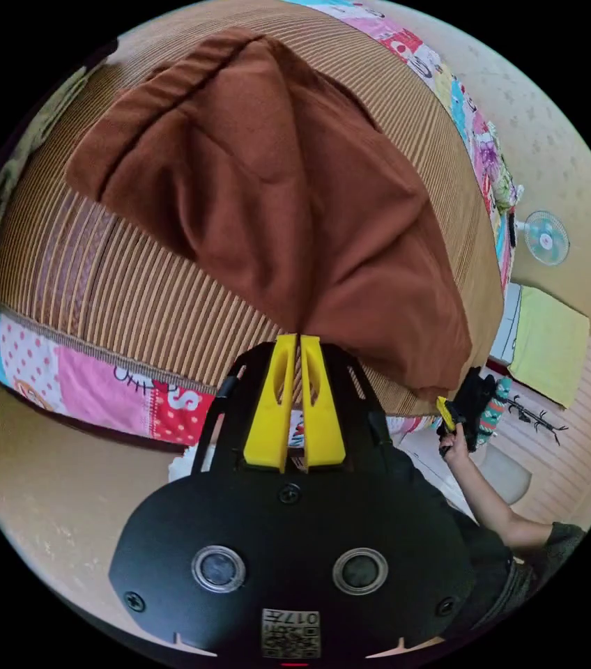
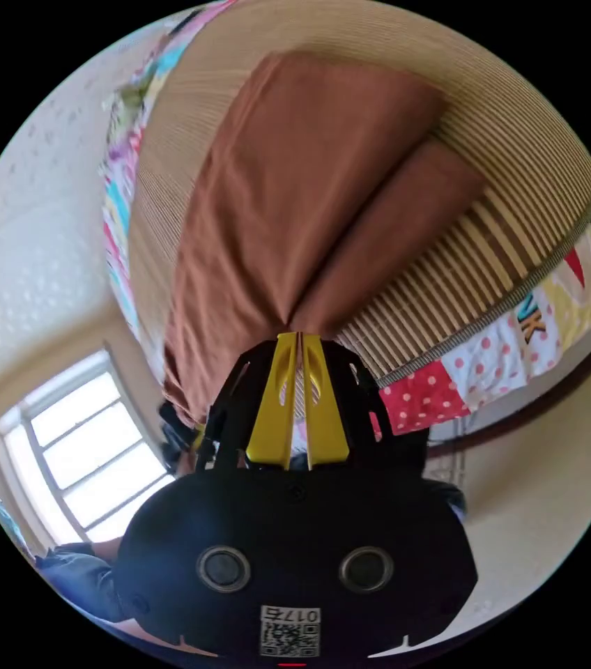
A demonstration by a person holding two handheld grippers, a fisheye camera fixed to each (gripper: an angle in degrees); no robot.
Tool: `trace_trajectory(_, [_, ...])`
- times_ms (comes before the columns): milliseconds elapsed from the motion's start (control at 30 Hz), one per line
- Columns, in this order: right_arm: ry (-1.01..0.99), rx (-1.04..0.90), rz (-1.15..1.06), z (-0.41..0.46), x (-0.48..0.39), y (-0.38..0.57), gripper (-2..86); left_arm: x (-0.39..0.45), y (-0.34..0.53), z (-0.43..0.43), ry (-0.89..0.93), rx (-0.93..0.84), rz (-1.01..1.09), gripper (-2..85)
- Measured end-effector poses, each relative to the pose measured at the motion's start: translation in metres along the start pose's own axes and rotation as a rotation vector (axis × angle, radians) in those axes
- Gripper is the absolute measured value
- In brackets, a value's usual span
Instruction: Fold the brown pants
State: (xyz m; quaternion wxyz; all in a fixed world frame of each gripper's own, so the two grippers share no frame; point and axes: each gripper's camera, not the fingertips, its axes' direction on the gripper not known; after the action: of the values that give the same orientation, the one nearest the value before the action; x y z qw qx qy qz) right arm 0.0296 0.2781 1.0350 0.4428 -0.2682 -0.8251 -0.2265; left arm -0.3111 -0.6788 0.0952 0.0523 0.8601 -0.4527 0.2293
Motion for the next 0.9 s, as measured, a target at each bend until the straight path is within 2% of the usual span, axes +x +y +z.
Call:
trace_trajectory(100, [-0.117, 0.135, 0.109, -0.033, 0.027, -0.010, 6.9, -0.018, 0.032, -0.007, -0.008, -0.027, -0.157, 4.9])
trace_trajectory(200, [-0.134, 0.150, 0.152, -0.045, 0.031, -0.042, 9.4, -0.025, 0.061, -0.015, -0.032, -0.055, -0.235, 5.1])
trace_trajectory(333, [-0.111, 0.106, 0.179, -0.043, 0.024, -0.090, 8.7, -0.022, 0.084, -0.029, -0.034, -0.049, -0.311, 5.1])
trace_trajectory(433, [0.008, 0.021, 0.256, -0.037, 0.013, -0.128, 4.7, -0.014, 0.091, -0.042, -0.017, -0.031, -0.341, 5.1])
trace_trajectory(500, [0.100, -0.042, 0.178, -0.042, -0.018, -0.155, 2.4, -0.011, 0.087, -0.050, 0.000, -0.029, -0.367, 5.1])
trace_trajectory(567, [0.101, -0.079, 0.032, -0.051, -0.052, -0.170, 1.7, -0.012, 0.078, -0.053, 0.015, -0.053, -0.407, 5.2])
trace_trajectory(667, [0.112, -0.062, -0.184, -0.090, -0.108, -0.168, 1.1, -0.013, 0.060, -0.065, 0.067, -0.030, -0.422, 5.9])
trace_trajectory(733, [0.150, -0.036, -0.216, -0.117, -0.119, -0.159, 1.0, -0.013, 0.049, -0.076, 0.104, 0.018, -0.405, 6.8])
trace_trajectory(833, [0.114, -0.013, -0.140, -0.146, -0.080, -0.156, 1.0, -0.020, 0.028, -0.091, 0.168, 0.068, -0.391, 10.7])
trace_trajectory(900, [0.149, 0.008, 0.025, -0.152, -0.016, -0.149, 1.1, -0.026, 0.009, -0.104, 0.196, 0.111, -0.366, 13.3])
